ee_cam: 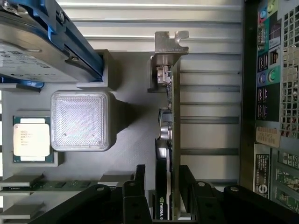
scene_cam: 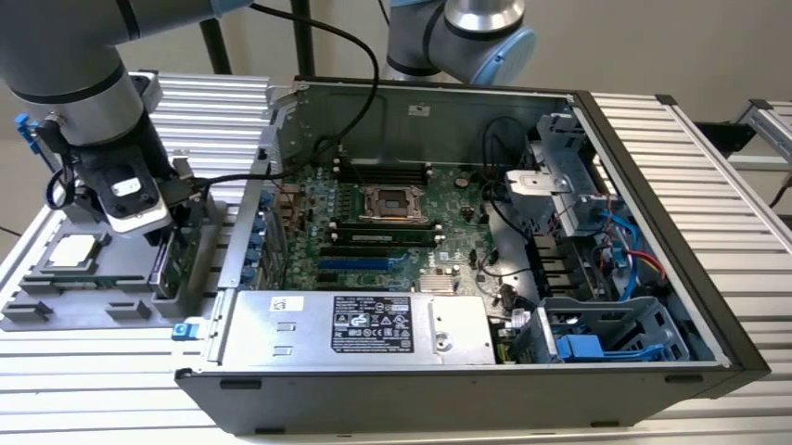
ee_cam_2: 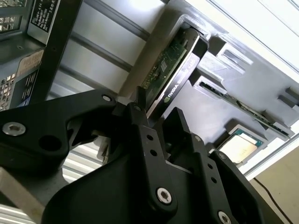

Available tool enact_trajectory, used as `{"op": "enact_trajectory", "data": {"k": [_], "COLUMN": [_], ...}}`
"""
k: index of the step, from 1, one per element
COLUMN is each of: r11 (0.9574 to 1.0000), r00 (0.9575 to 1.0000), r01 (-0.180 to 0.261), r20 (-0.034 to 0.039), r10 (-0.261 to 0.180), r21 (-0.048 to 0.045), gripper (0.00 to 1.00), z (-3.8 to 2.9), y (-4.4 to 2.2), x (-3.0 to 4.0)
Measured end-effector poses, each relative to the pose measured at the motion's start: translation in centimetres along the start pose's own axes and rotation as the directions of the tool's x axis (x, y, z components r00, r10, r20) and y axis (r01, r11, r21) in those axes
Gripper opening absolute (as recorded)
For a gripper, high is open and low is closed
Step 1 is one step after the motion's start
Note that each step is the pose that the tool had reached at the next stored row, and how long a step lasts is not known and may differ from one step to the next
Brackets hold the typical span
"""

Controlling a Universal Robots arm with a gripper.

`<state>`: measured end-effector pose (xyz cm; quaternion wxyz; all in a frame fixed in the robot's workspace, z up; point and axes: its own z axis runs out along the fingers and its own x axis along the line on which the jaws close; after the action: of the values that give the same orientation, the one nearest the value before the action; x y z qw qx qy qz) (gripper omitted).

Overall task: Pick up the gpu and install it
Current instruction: 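Pick up the gpu and move the gpu toward the slot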

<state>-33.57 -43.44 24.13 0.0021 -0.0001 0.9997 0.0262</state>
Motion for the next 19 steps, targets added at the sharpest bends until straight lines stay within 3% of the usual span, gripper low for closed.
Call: {"op": "enact_trajectory", "data": {"k": [19], "r11": [1.0], "r00": [1.0], "r01": [0.0], "r20": [0.0001], "r10": [0.0], "r21": [-0.0001], "gripper": [1.0], "z": [0.1], "y": [0.0], "x": [0.08]}}
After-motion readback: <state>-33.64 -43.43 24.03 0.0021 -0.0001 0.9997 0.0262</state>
